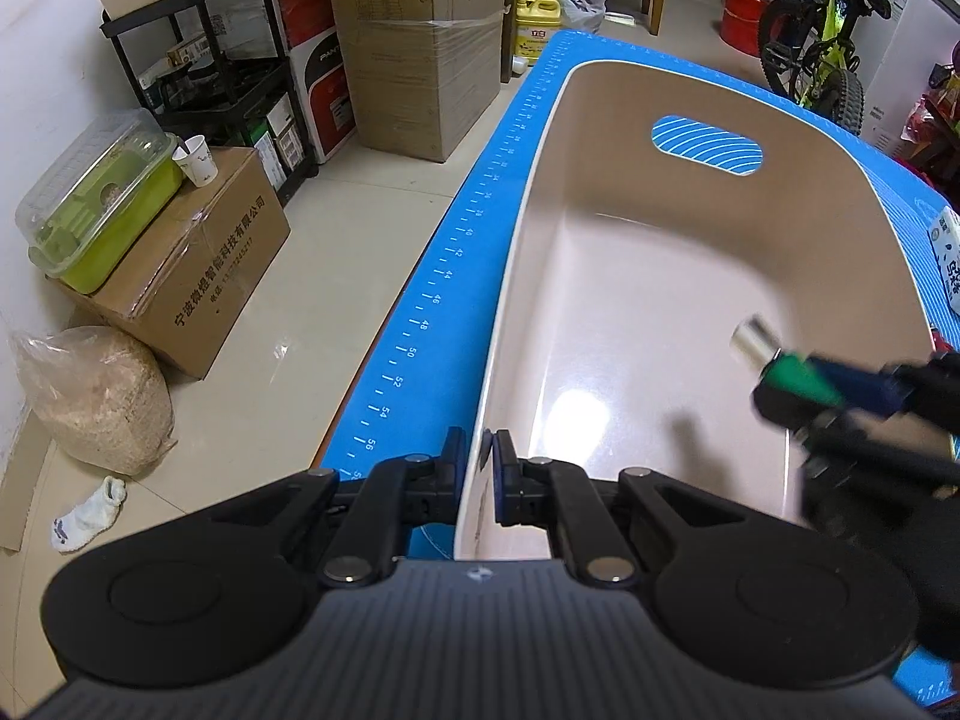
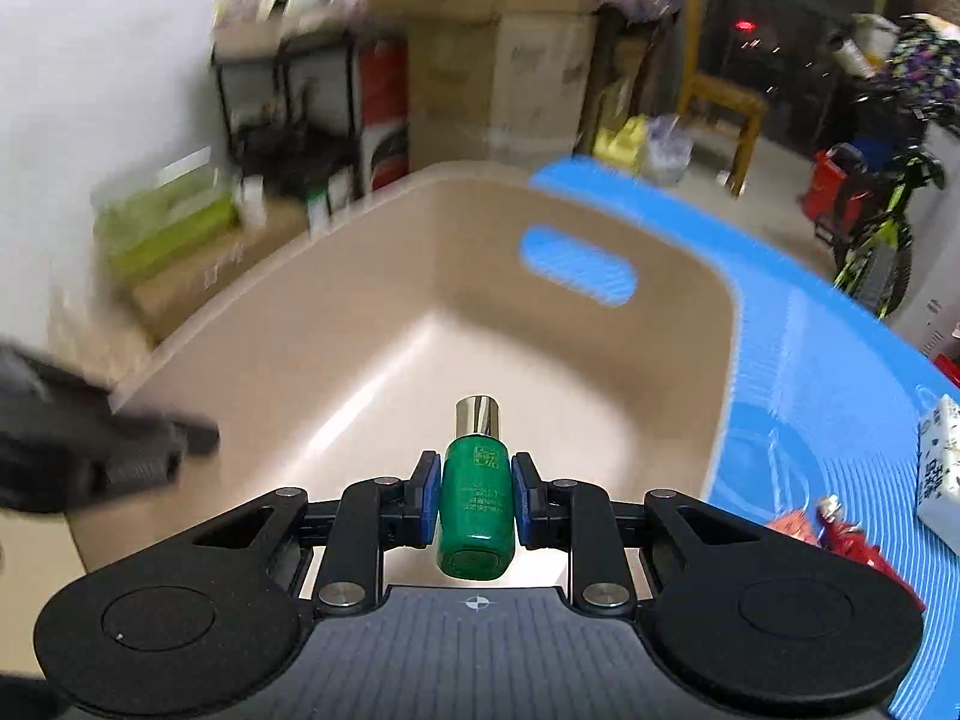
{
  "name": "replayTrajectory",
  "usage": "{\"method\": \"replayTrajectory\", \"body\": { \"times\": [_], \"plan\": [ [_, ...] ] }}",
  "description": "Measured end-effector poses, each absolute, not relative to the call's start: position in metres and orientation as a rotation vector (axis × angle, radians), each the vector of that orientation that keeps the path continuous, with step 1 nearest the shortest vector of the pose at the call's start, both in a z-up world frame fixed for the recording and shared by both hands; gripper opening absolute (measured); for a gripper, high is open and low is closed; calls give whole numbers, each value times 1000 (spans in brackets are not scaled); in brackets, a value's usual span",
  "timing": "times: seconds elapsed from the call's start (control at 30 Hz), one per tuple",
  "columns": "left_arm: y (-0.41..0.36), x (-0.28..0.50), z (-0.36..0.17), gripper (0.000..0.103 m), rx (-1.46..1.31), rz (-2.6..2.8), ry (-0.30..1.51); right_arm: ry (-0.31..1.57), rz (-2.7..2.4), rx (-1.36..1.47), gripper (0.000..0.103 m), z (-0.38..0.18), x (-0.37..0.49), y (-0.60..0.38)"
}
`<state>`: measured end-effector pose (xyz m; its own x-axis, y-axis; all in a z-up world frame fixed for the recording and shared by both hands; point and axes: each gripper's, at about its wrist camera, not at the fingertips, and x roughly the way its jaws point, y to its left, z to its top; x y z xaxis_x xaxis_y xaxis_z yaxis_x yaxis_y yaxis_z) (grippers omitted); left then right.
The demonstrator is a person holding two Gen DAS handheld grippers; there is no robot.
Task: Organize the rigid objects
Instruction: 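Carry the green bottle into the basket with the right gripper and release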
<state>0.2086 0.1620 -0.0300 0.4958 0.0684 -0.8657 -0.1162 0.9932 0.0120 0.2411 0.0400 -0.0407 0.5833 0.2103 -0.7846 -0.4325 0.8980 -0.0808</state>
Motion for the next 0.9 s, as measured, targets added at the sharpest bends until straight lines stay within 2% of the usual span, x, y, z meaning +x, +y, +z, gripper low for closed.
{"method": "replayTrajectory", "body": {
  "times": [0.23,0.3,0.43,0.7,0.9],
  "plan": [
    [161,209,-31,10,-51,114,1044,915,359,-315,34,-53,237,50],
    [161,208,-32,10,-54,114,1046,903,363,-293,42,-49,234,47],
    [160,207,-30,10,-51,114,1044,833,361,-256,66,-27,222,31],
    [159,206,-29,11,-51,118,1044,697,311,-157,74,30,206,-25],
    [160,206,-29,11,-50,118,1044,695,204,-109,77,34,208,-87]
  ]
}}
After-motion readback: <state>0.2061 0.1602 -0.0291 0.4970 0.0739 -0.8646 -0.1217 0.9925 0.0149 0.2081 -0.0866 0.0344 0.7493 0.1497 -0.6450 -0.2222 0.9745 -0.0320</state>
